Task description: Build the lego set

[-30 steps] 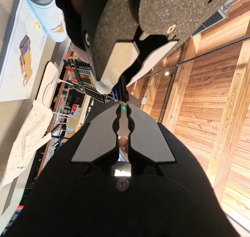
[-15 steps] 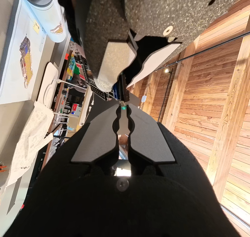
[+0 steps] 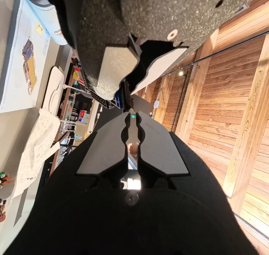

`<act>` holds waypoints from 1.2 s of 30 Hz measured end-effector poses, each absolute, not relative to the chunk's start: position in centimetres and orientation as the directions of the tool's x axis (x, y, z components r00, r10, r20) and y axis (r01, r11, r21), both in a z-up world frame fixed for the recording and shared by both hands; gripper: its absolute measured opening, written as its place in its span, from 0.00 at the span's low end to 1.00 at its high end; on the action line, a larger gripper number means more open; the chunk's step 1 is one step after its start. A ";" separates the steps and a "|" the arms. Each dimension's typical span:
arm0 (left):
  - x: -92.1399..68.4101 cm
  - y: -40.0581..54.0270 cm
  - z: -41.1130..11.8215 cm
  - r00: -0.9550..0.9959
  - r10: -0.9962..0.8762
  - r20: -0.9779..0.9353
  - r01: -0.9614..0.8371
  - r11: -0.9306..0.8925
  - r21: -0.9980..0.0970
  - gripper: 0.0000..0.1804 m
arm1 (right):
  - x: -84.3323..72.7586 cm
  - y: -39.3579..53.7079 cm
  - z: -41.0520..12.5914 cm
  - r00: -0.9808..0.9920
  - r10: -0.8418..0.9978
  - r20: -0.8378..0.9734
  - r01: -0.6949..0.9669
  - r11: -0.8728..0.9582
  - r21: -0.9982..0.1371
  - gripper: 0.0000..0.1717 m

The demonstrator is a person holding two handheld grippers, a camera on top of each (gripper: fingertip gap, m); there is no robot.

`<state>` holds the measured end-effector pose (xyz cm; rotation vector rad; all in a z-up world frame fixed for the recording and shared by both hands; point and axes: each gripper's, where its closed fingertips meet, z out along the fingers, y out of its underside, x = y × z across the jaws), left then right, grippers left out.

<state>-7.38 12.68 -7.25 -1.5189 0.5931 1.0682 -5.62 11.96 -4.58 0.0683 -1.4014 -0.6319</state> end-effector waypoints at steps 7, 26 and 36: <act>-7.6 12.6 -7.3 0.431 0.181 -0.884 -0.845 -0.261 -0.466 0.12 | -5.7 12.3 -4.8 0.014 -0.453 0.891 0.393 0.822 0.412 0.04; -5.5 12.5 -7.4 0.460 0.066 -0.885 -0.883 -0.070 -0.464 0.12 | -5.5 15.2 -6.1 -0.045 -0.011 0.999 0.412 0.911 0.029 0.04; -4.2 11.3 -5.9 0.492 0.066 -0.868 -0.870 0.066 -0.488 0.12 | -5.4 16.1 -5.7 -0.038 -0.018 0.999 0.428 0.903 0.033 0.04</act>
